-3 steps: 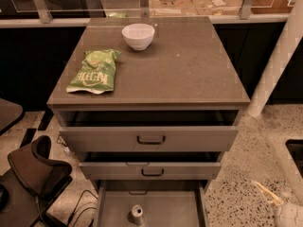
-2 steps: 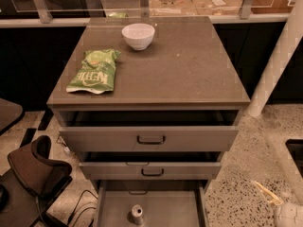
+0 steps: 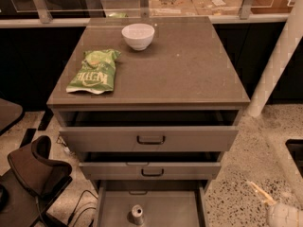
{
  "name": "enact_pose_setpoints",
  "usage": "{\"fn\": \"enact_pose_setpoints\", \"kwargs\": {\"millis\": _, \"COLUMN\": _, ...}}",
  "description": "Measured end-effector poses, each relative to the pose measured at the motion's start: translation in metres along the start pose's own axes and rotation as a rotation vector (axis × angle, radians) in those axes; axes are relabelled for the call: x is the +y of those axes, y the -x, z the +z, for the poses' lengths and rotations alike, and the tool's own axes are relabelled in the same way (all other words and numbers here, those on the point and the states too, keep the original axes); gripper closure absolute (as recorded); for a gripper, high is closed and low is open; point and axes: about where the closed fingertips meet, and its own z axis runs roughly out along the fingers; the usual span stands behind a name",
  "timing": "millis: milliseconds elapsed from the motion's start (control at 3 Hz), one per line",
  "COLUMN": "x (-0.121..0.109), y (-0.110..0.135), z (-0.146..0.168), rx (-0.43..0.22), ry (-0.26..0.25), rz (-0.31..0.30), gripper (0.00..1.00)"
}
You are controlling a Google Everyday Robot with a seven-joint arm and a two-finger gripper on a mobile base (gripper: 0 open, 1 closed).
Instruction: Pick redbull can from bottom drawer and place on counter
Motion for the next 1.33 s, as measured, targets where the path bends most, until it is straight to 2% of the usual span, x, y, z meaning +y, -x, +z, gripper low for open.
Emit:
{"fn": "enact_pose_setpoints", "kwargs": {"millis": 333, "x": 0.015, "y": -0.049, "z": 0.038, "rx": -0.061, "ry": 0.001, "rz": 0.027, "gripper": 0.0}}
{"fn": "enact_pose_setpoints", "kwargs": {"millis": 667, "x": 0.034, "y": -0.087, "z": 0.071, "rx": -0.095, "ry": 0.04, "rz": 0.055, "gripper": 0.0}}
{"fn": "enact_pose_setpoints", "kwargs": {"millis": 1000, "x": 0.051, "y": -0.108, "z": 0.104, "rx": -0.122, "ry": 0.093, "rz": 0.085, "gripper": 0.0}}
{"fn": "enact_pose_setpoints", "kwargs": {"millis": 1333, "x": 0.067, "y": -0.109, "z": 0.144, "rx": -0.134, "ry": 0.154, "rz": 0.092, "gripper": 0.0}}
